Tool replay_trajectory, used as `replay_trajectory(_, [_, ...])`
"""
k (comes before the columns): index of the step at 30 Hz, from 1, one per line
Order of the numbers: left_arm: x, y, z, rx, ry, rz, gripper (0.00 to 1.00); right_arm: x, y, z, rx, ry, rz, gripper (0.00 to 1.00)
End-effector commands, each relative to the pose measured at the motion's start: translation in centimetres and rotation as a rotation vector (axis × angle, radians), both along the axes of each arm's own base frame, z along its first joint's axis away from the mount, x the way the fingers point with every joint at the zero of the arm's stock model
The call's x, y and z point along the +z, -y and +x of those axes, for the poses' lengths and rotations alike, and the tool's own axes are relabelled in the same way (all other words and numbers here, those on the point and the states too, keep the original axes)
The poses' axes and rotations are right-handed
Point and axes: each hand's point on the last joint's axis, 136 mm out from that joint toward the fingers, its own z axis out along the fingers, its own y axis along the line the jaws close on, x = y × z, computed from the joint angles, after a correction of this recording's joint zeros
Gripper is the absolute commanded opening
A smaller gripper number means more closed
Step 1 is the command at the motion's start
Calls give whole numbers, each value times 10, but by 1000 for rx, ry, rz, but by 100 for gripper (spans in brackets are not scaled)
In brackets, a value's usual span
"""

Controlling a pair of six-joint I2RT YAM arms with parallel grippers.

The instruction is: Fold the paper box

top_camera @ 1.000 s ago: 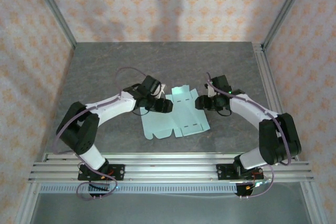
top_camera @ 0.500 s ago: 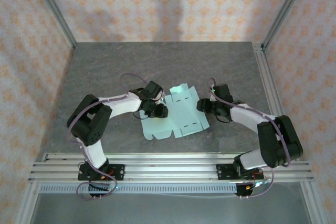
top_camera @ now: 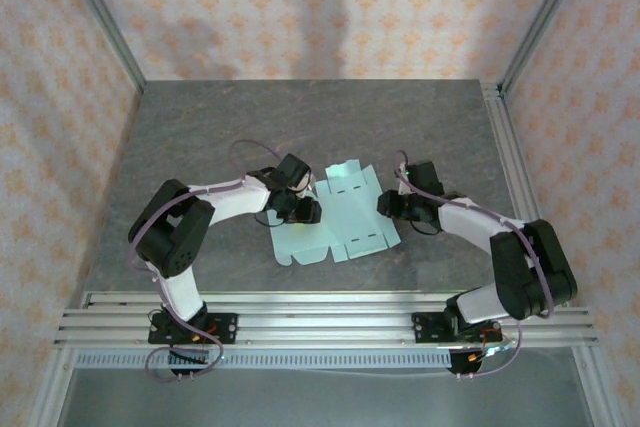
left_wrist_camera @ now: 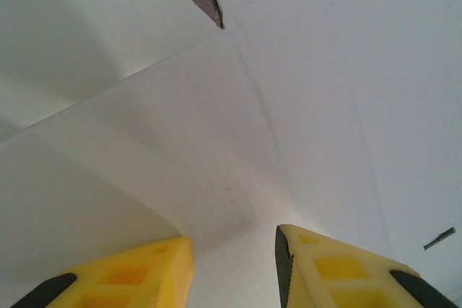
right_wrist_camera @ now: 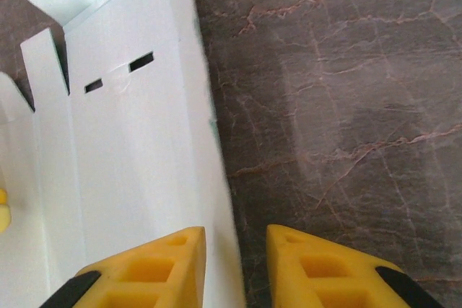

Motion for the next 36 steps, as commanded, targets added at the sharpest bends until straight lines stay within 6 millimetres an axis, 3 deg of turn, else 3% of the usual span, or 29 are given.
replay_trajectory(1, [-20,-14,-2,36,-26,66,39,4,-3,6,44,13,-13,28])
replay_trajectory(6, [-21,-15,-3,41,-23,69,42,4,-5,10,68,13,-20,29])
replay_trajectory(11, [-18,-14,-2,43,-12,63,45,3,-4,13,65,13,-34,14])
replay_trajectory(17, [-8,-4,13,56,29,23,62,2,-2,18,51,36,-62,1])
replay_trajectory(21, [17,8,27,59,126,-71,81,3,5,24,9,78,-150,0])
replay_trajectory(24, [36,9,36,83,210,-108,87,2,6,27,1,91,-203,0])
replay_trajectory(29, [66,-10,49,189,308,-122,91,3,10,33,-32,121,-345,0])
replay_trajectory(36, [74,-48,49,301,323,-103,95,8,18,39,-93,168,-550,0])
